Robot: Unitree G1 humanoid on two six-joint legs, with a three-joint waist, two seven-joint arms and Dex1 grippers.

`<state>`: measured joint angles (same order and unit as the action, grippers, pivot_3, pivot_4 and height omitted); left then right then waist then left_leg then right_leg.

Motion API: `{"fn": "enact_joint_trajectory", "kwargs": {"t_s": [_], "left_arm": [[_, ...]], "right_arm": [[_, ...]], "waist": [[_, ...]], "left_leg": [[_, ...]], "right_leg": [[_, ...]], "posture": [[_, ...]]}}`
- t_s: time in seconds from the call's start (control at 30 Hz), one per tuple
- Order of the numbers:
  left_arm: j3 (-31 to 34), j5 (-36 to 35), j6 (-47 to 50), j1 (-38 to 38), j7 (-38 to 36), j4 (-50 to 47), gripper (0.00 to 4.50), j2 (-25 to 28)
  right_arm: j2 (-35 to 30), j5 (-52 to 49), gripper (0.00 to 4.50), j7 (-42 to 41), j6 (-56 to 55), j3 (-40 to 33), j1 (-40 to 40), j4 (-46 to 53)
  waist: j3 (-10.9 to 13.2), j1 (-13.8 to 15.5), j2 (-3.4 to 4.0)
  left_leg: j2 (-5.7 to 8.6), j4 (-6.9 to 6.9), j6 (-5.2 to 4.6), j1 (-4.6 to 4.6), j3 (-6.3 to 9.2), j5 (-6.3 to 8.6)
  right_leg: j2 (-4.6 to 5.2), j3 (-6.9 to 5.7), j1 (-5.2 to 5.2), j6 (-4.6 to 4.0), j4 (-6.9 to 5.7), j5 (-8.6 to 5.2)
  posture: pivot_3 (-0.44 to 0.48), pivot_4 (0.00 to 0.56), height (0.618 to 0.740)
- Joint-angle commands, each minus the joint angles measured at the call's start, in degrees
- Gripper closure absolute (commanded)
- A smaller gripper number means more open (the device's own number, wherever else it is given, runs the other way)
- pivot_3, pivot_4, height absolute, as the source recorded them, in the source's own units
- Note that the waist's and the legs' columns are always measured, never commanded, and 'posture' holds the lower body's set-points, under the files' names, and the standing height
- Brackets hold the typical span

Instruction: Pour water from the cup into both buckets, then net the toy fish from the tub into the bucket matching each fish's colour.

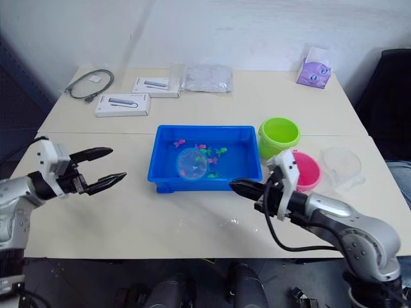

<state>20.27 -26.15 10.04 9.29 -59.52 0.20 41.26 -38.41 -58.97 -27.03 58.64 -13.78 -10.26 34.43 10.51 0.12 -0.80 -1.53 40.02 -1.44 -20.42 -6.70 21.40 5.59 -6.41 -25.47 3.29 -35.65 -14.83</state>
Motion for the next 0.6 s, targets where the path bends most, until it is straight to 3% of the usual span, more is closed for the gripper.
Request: {"fn": "enact_joint_trajectory", "kwargs": {"t_s": [0.03,0.3,0.6], "left_arm": [[0.9,-3.2,1.7,-2.1,1.4,-4.5,0.07,-1.2],[0.6,-6.6,6.0,-1.7,4.0,-7.1,0.07,-3.0],[0.5,-8.5,9.0,0.8,5.6,-6.6,0.07,-3.2]], "right_arm": [[-5.3,3.1,4.50,-2.5,-2.7,-4.3,0.0,-0.9],[-11.3,12.4,4.50,-7.3,-8.8,-1.2,-2.9,-7.0],[-10.8,27.5,4.50,-9.1,-15.8,11.7,-13.2,-15.5]], "waist": [[0.0,-0.1,0.00],[0.0,-0.2,-0.01],[0.0,-0.2,0.00]], "left_leg": [[0.00,0.00,0.00,0.00,0.00,0.00],[-0.01,0.00,0.01,0.07,-0.04,0.00],[-0.01,0.00,0.03,0.10,-0.13,0.00]], "right_leg": [[0.01,0.01,0.00,0.00,0.00,0.00],[-0.04,0.05,0.00,0.00,0.06,0.00],[-0.07,0.10,-0.01,-0.01,0.03,-0.01]], "posture": [[0.000,0.150,0.740],[0.000,0.150,0.740],[0.000,0.150,0.740]]}}
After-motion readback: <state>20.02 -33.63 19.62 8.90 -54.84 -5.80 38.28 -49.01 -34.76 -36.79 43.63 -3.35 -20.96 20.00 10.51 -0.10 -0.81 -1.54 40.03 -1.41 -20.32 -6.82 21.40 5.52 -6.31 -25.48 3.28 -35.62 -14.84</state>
